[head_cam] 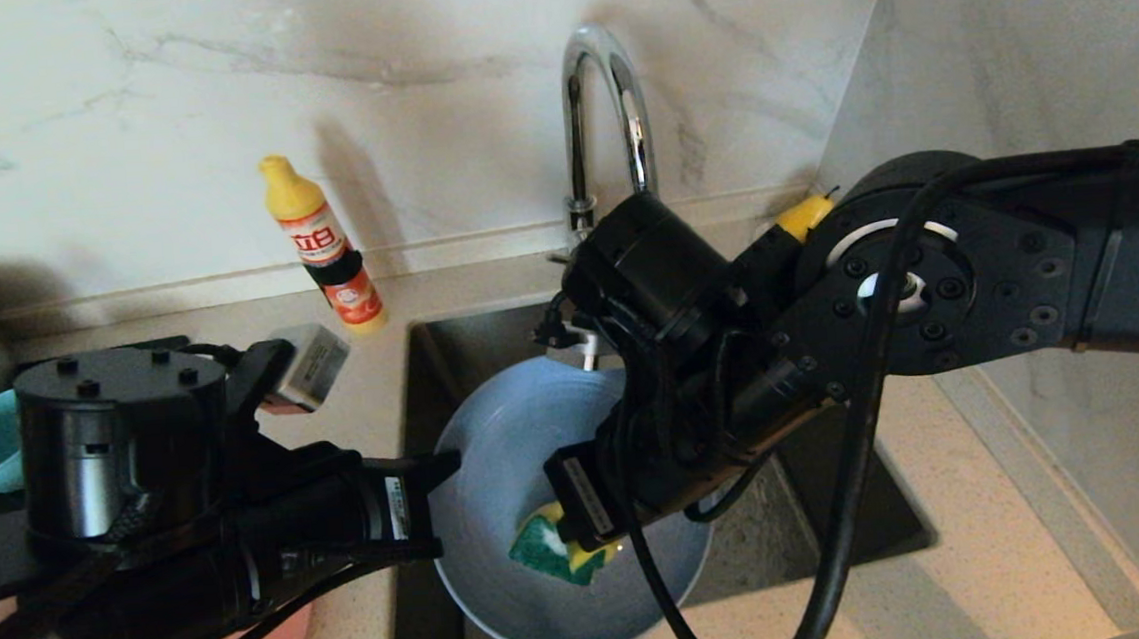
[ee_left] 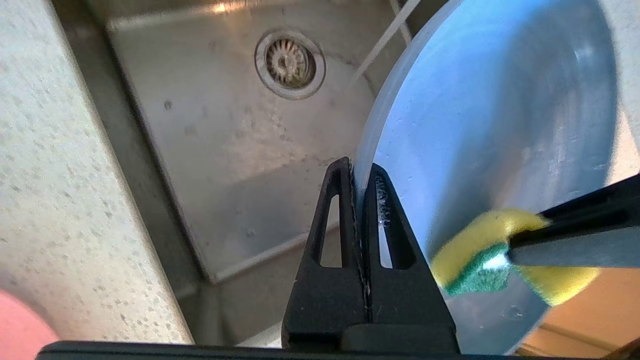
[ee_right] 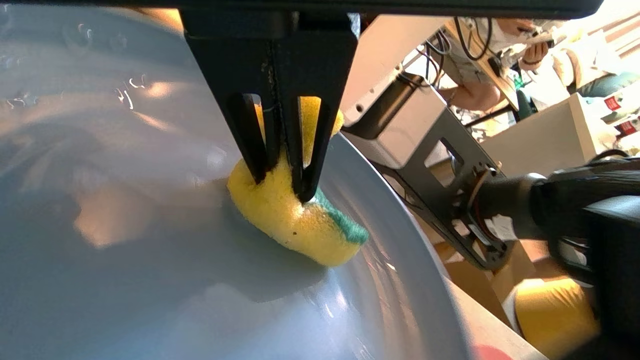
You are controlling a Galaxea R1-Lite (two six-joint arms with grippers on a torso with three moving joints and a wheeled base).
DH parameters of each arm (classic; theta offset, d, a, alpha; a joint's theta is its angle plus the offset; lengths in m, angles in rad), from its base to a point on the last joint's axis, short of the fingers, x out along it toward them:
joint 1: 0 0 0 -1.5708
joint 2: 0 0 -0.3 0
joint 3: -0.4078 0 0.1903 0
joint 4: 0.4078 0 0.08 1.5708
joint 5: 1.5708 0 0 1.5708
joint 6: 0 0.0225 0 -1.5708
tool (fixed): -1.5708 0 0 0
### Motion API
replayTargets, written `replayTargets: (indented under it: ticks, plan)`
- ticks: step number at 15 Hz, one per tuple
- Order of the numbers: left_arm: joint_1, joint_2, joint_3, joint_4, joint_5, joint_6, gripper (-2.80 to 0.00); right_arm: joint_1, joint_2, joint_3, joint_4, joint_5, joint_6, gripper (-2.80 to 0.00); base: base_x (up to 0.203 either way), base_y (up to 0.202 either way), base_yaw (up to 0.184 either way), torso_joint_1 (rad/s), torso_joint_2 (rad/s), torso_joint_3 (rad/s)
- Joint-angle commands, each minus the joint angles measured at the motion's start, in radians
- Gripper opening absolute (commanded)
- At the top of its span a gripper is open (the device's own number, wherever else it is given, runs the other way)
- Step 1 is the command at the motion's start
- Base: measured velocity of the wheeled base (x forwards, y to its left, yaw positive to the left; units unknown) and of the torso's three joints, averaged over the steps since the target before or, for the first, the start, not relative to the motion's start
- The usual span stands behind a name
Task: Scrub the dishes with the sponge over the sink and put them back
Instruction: Wipe the plate
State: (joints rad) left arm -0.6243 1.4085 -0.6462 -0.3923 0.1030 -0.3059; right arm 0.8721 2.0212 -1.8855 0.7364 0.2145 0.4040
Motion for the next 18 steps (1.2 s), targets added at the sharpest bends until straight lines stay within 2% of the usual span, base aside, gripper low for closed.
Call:
replayTargets:
  ticks: [1,4,8,11,14,18]
  plan:
    - [0.0,0.015,0.008,-0.002,0.001,-0.006,-2.8,0.005,0.013,-0.032,-0.01,0.002,0.002,-2.8,0.0,0.0,0.0,0.0,0.0,0.0]
    - [-0.003,0.015,0.008,0.0,0.001,-0.006,-2.8,-0.004,0.019,-0.043,-0.085,0.001,0.006,-2.8,0.0,0.0,0.0,0.0,0.0,0.0]
    - [-0.002,0.006,0.003,0.0,0.0,-0.006,-2.8,-0.063,0.005,-0.039,-0.083,-0.049,0.007,-2.8,0.0,0.0,0.0,0.0,0.0,0.0]
    - [0.0,0.012,-0.004,-0.002,0.001,-0.007,-2.8,-0.085,-0.061,-0.006,-0.054,-0.053,0.009,-2.8,0.0,0.0,0.0,0.0,0.0,0.0]
    - [0.006,0.019,-0.006,-0.009,0.001,-0.01,-2.8,-0.086,-0.148,0.102,-0.022,-0.053,0.007,-2.8,0.0,0.0,0.0,0.0,0.0,0.0]
    - [0.013,0.075,-0.005,-0.073,0.005,-0.044,-2.8,-0.057,-0.285,0.241,-0.023,-0.051,0.005,-2.8,0.0,0.0,0.0,0.0,0.0,0.0]
